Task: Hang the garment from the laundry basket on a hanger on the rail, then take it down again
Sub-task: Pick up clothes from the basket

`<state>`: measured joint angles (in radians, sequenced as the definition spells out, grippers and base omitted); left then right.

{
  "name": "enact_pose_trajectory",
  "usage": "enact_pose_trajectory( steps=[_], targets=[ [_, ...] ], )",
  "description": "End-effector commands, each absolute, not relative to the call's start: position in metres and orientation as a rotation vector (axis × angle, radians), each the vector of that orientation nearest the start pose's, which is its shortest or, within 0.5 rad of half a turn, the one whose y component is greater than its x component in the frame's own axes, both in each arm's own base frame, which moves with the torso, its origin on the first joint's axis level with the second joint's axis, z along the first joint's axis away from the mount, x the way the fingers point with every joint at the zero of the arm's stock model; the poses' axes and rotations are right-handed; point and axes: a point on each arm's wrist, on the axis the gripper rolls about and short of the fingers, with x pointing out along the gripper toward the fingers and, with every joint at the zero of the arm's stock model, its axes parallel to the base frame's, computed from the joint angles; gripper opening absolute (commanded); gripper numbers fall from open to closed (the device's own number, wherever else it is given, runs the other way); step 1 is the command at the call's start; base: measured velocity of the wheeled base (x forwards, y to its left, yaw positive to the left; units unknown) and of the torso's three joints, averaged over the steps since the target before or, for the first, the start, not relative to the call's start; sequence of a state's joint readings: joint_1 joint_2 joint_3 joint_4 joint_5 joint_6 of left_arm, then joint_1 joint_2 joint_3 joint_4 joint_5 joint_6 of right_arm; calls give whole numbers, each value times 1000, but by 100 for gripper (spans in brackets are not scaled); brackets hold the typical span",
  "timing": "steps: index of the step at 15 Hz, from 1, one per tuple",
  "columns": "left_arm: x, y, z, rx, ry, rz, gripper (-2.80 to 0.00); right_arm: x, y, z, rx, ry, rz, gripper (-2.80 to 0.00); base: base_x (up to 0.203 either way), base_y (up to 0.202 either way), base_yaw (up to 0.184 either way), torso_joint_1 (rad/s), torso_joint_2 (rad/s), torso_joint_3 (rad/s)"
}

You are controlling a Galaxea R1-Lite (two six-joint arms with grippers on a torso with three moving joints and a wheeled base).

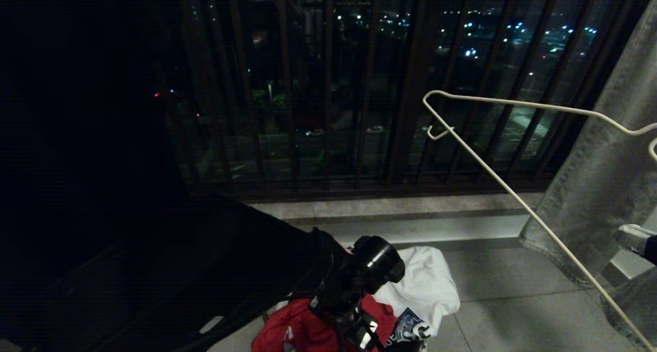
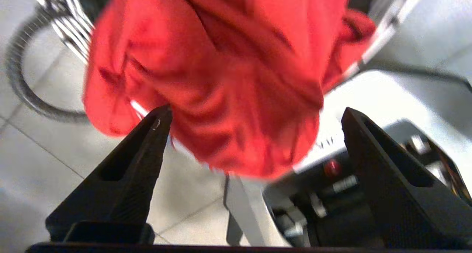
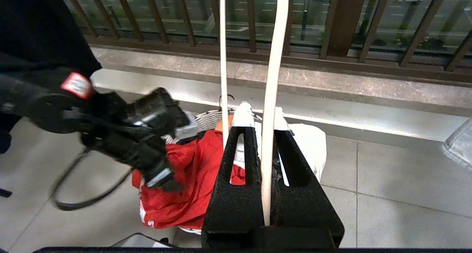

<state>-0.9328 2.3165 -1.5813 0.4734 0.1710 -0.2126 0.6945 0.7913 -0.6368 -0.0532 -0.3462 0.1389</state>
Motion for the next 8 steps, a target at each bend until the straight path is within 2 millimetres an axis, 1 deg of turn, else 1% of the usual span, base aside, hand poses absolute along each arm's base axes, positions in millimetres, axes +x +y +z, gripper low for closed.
enact_pose_trajectory(
  steps=[1, 3, 7, 8],
  targets=[
    [263, -346, 42, 495, 1098, -500, 0, 62, 41, 251, 88, 111, 340, -280, 0, 0, 0, 0, 0, 0],
    [267, -351, 35, 519, 1095, -472, 0, 61, 41, 251, 89, 110, 340, -280, 0, 0, 0, 0, 0, 0],
    [270, -350, 16, 610, 1092, -361, 0, 62, 42, 250, 87, 114, 339, -280, 0, 0, 0, 0, 0, 0],
    [269, -349, 16, 616, 1092, -353, 0, 62, 42, 250, 86, 115, 339, -280, 0, 0, 0, 0, 0, 0]
  ],
)
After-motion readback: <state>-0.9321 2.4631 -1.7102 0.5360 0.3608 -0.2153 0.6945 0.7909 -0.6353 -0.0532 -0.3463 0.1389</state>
